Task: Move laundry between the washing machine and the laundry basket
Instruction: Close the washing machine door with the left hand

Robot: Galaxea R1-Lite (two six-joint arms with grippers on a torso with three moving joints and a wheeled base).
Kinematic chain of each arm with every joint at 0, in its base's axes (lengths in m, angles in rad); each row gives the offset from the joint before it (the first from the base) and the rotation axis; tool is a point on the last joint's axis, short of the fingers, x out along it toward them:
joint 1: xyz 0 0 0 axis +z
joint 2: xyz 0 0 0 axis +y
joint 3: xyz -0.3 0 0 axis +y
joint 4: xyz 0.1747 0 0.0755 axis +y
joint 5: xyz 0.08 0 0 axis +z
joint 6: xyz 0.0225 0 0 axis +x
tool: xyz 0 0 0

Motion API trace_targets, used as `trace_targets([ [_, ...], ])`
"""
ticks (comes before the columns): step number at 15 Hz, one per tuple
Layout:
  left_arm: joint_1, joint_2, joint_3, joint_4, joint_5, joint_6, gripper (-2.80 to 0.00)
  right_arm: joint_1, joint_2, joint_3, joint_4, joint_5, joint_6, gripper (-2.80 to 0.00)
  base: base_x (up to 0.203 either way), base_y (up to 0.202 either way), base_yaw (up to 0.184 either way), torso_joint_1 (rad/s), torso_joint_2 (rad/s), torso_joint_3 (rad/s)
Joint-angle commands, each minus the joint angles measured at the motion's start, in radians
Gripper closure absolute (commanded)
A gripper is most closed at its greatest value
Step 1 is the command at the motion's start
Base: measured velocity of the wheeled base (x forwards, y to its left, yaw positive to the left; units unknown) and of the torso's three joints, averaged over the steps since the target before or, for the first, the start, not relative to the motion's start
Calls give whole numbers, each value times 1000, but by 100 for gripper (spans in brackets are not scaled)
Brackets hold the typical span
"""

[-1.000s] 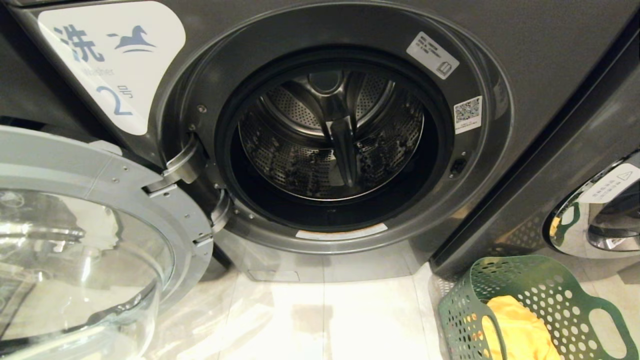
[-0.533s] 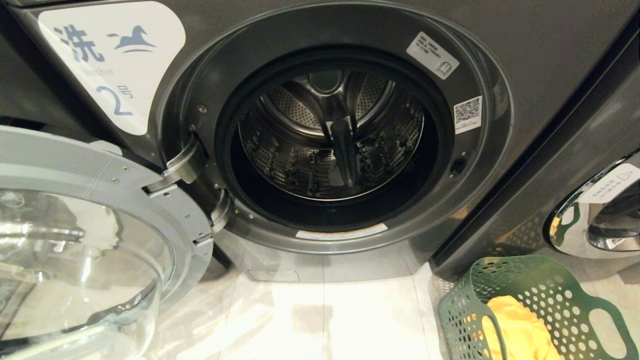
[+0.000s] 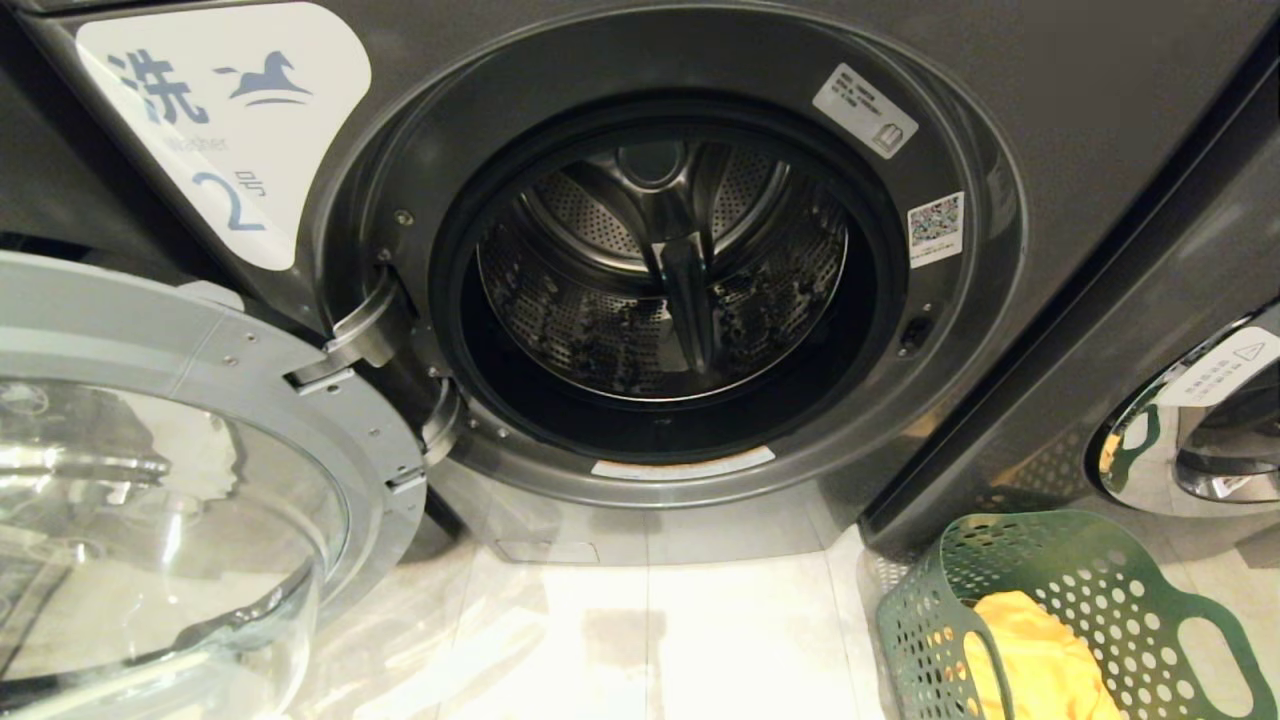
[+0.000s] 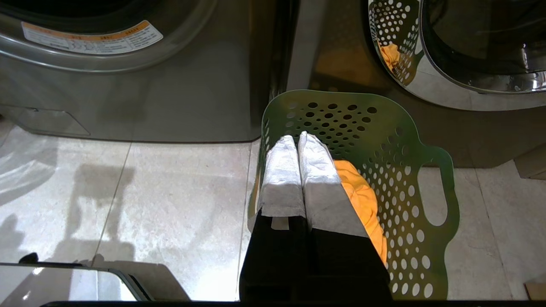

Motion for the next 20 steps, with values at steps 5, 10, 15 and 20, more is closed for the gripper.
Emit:
trace_targets([
  [5, 0, -1, 0, -1, -2, 3, 0, 0, 1, 2, -1, -1, -2, 0, 0, 0, 0, 0, 0, 0],
  [10, 0, -1, 0, 0, -2, 0, 0, 0, 1, 2, -1, 0, -8, 0, 0, 0, 0, 1, 1, 40],
  [15, 0, -1, 0, 0, -1, 0, 0, 0, 1, 2, -1, -1, -7, 0, 0, 0, 0, 2, 0, 185],
  [20, 0, -1, 0, 0, -1, 0, 0, 0, 1, 3, -1, -1, -7, 0, 0, 0, 0, 3, 1, 202],
])
